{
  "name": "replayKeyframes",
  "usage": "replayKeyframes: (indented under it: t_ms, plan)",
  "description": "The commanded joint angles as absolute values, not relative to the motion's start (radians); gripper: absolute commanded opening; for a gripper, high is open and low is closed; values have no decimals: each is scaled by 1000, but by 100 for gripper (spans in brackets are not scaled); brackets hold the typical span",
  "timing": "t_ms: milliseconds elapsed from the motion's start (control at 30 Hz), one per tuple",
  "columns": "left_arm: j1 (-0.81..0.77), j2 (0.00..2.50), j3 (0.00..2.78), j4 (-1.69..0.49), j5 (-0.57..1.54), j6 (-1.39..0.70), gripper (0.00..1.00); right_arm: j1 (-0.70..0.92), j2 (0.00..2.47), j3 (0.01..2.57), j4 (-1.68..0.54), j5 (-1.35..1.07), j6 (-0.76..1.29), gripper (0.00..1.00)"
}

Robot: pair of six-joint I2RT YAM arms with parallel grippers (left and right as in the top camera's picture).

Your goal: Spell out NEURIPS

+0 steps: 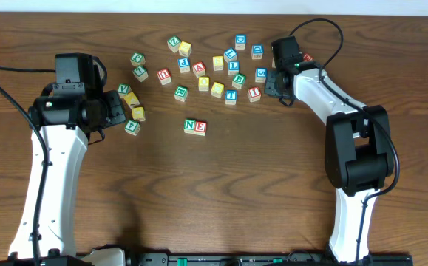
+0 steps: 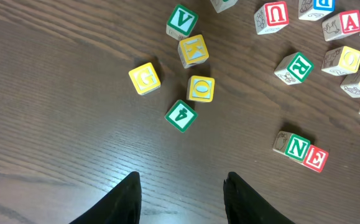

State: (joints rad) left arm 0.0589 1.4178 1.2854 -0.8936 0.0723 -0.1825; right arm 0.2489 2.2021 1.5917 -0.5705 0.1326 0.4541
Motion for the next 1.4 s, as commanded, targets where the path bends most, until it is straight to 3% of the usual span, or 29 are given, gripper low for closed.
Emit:
replayKeyframes:
  t_ms: [0, 633, 1367]
  plan:
    - [62, 1424, 1292, -896, 67, -176, 43, 250, 2197, 1605, -616, 150, 437, 25]
    - [62, 1424, 1292, -892, 67, -176, 43, 281, 2116, 1605, -871, 49, 240, 25]
    - [62, 1424, 1292, -892, 67, -176, 43, 525, 2116, 1604, -932, 49, 29, 27]
